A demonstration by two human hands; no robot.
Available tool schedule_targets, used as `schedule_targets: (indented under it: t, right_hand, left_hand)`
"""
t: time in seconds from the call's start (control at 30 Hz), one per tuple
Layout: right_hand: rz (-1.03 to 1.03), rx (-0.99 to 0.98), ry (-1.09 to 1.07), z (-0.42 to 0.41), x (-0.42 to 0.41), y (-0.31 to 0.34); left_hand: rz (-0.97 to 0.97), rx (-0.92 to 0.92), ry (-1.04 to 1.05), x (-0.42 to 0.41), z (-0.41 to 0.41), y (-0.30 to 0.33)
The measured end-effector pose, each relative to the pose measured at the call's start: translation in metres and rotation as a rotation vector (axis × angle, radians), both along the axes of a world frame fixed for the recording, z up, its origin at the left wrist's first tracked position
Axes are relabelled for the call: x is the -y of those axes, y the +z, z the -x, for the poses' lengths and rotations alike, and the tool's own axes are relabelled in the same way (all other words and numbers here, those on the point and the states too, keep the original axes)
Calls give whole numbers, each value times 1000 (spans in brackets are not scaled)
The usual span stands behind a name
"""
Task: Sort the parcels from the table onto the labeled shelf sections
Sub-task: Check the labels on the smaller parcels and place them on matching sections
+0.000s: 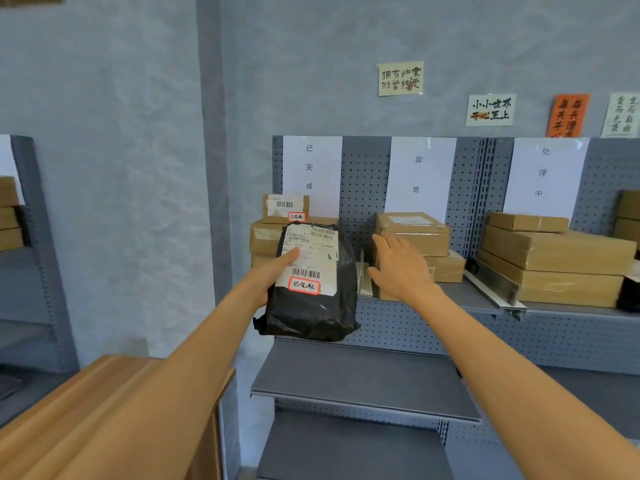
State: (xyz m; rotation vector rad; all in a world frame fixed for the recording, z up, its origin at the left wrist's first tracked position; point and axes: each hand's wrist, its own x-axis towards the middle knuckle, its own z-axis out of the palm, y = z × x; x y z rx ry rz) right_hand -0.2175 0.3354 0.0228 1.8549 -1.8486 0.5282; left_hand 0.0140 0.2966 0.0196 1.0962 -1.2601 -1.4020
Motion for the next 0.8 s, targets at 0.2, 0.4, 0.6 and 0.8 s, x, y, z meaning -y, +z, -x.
schedule_targets:
  t: [0.2,0.4,0.6,0.8]
  right_hand:
    - [4,-17,-8,13,24,1]
    - [-4,-18,-25,15,50,5]
    - [12,-29,-54,16,86,16]
    - [55,-33,-97,10,121,31]
  left_hand:
    - [-12,20,20,28,14,4]
    - [-14,29,11,62,24,6]
    - [0,1,-12,101,27,18]
    - [81,-47,-47,141,25,37]
